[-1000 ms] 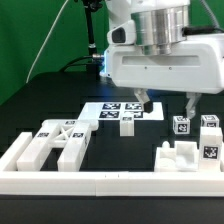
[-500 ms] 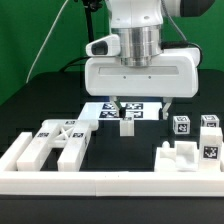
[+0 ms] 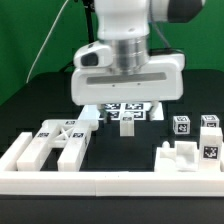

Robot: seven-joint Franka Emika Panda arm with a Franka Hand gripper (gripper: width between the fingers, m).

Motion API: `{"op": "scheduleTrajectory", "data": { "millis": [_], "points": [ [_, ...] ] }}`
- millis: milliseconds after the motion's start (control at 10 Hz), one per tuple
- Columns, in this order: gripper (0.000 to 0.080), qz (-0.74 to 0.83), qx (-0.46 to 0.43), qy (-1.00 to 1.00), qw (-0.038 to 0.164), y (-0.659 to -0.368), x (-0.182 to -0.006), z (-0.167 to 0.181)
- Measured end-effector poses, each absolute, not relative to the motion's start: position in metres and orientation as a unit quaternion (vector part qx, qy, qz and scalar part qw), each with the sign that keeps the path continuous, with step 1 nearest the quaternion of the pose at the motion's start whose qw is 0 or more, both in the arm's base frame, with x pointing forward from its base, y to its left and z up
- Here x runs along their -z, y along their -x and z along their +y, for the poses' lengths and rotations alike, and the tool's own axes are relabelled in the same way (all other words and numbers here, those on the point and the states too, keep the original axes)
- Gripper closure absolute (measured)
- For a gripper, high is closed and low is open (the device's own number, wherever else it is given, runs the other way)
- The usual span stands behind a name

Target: Assemble chair

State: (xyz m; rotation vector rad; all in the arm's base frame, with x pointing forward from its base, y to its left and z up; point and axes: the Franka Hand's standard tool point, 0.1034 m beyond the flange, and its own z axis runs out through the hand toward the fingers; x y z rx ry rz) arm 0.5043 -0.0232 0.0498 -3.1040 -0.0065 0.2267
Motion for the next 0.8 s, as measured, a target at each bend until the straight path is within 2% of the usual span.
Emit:
{"op": "scheduleTrajectory", "data": {
  "millis": [200, 600, 800],
  "points": [
    [0.015, 0.01, -0.14, 0.99, 0.027, -0.487, -0.051, -0.018],
    [0.015, 0.007, -0.267, 0.962, 0.047, -0.481, -0.048, -0.011],
    [0.015, -0.009, -0.379, 0.925, 0.025, -0.472, -0.04, -0.014]
  ]
}}
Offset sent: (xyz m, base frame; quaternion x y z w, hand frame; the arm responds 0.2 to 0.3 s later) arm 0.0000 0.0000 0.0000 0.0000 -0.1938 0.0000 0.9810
